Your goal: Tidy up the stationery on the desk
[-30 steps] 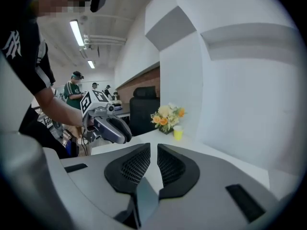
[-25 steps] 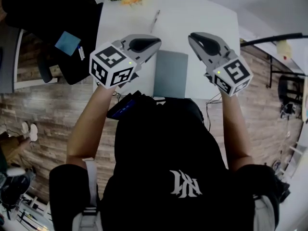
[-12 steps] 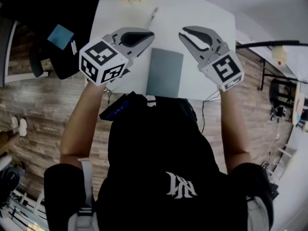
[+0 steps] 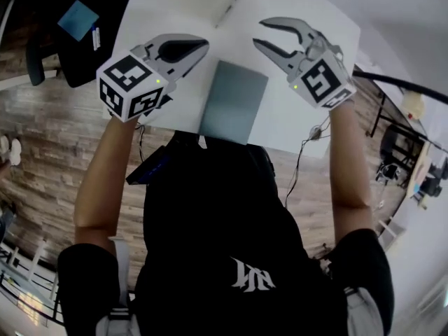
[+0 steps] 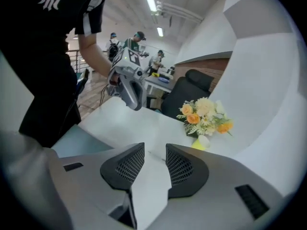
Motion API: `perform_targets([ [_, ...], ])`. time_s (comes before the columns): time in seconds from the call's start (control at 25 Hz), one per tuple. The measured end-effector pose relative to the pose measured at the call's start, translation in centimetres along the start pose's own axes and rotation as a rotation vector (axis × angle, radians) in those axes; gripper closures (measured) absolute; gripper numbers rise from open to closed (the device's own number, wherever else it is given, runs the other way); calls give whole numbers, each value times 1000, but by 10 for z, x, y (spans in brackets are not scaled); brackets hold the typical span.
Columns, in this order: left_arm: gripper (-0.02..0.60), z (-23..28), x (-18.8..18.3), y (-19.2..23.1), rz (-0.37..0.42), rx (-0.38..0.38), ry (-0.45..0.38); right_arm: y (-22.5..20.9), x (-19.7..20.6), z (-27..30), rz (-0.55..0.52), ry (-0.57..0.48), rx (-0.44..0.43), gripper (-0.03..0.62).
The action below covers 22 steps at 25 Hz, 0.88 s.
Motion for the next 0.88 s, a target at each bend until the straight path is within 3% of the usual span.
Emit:
perform_targets([
  [0.2,578,17,12,22,-52,-47,-8,-17,22,41,-164,62,-149,448],
  [0.52,578,37,26,51,-107,-99,2,-55,59,116,-269,87,-310,447],
  [0.88,578,35,53,62,-185,-121,32,-55,68,153,-408,76,-470,447],
])
Point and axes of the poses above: the fingertips, and each gripper's own axes: z forward along the fingers, y to its left, x out of its underside, the point moved 5 cm from there along -z, backward along the fingers, and after that the axes turned 5 degrees about z, right-handed, at the moved point
